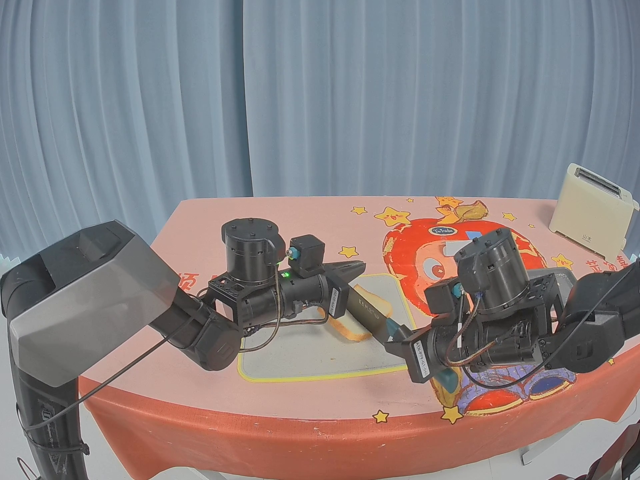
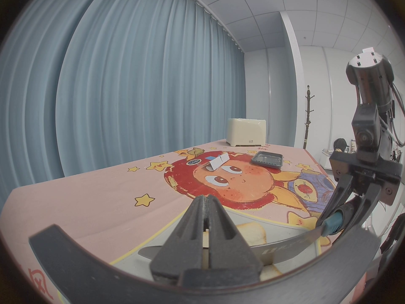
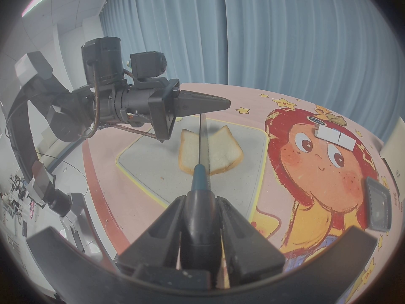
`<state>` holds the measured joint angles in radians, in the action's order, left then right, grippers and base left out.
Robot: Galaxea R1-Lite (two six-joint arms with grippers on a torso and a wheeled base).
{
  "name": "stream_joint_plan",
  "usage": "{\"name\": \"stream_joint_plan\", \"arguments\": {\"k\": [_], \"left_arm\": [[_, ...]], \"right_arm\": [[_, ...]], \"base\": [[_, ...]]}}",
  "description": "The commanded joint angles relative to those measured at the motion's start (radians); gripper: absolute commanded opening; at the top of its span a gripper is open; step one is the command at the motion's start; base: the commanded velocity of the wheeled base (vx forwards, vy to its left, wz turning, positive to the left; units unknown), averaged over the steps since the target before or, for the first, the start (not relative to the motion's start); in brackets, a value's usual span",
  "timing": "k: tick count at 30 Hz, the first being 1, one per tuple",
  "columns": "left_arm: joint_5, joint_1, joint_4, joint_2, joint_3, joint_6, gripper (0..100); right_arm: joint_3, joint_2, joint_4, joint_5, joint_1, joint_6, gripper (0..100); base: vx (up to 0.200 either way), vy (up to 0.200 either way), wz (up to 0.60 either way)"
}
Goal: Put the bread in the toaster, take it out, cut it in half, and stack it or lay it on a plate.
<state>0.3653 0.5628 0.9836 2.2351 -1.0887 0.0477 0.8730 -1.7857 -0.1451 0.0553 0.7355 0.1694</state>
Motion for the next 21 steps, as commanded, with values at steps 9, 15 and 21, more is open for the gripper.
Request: {"name": "stream_joint_plan", "arguments": {"k": [9, 15, 21], "left_arm": [[-0.005, 0.0, -0.002, 0.046, 0.007, 0.0, 0], [-0.005, 0.0, -0.002, 0.04, 0.0, 0.0, 0], [-0.005, 0.003, -0.01, 0.024, -0.046, -0.002, 0]], "right_arm": [[0.026, 0.011, -0.001, -0.002, -0.007, 0.004, 0], [0.012, 0.002, 0.018, 0.0, -0.007, 0.002, 0], [0.004, -0.015, 0.018, 0.0, -0.007, 0.001, 0]], "base": [[0.0, 0.0, 0.0], [0.0, 0.0, 0.0], [0.0, 0.0, 0.0]]}}
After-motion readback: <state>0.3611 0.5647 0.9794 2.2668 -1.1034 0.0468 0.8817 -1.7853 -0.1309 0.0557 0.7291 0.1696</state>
